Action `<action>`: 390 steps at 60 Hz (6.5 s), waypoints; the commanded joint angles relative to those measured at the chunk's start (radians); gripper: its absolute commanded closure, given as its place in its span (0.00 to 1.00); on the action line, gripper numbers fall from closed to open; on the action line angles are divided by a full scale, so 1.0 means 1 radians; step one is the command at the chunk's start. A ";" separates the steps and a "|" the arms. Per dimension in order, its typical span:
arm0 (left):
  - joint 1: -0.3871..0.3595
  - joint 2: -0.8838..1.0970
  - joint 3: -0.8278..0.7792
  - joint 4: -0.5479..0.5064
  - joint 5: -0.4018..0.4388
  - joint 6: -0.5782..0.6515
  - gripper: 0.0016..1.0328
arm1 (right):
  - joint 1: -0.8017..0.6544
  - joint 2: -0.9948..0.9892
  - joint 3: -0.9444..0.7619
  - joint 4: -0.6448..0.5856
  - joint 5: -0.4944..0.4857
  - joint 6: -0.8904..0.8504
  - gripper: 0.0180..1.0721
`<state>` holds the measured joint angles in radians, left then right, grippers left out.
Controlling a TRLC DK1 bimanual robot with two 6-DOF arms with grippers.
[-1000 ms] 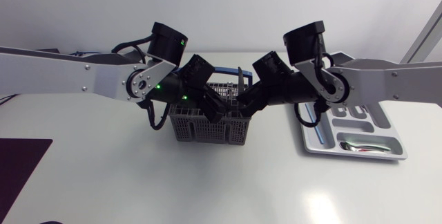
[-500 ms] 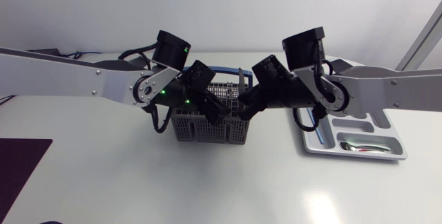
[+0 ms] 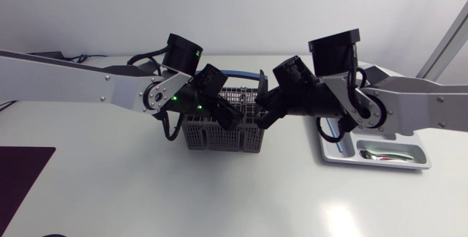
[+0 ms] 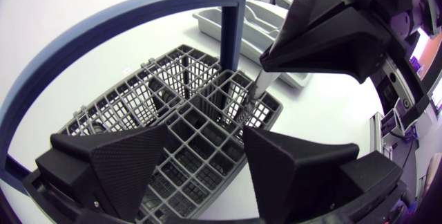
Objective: Unload the cutlery basket into the drawer organizer.
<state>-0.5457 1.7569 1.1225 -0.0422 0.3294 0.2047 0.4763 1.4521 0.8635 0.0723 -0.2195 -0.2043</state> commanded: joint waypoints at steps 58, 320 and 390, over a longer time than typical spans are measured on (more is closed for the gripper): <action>-0.034 0.036 -0.004 0.019 -0.015 -0.011 0.08 | -0.033 -0.144 0.075 -0.091 -0.024 0.085 0.95; -0.220 -0.125 0.095 -0.194 -0.076 0.099 0.06 | -1.067 0.444 0.608 -0.473 -0.231 -0.310 0.95; -0.218 -0.166 0.089 -0.212 -0.089 0.099 0.06 | -0.987 0.694 0.690 -0.293 -0.064 -0.208 0.95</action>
<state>-0.7605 1.6104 1.1866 -0.2462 0.2516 0.2890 -0.4992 2.1365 1.5818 -0.2276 -0.3027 -0.4114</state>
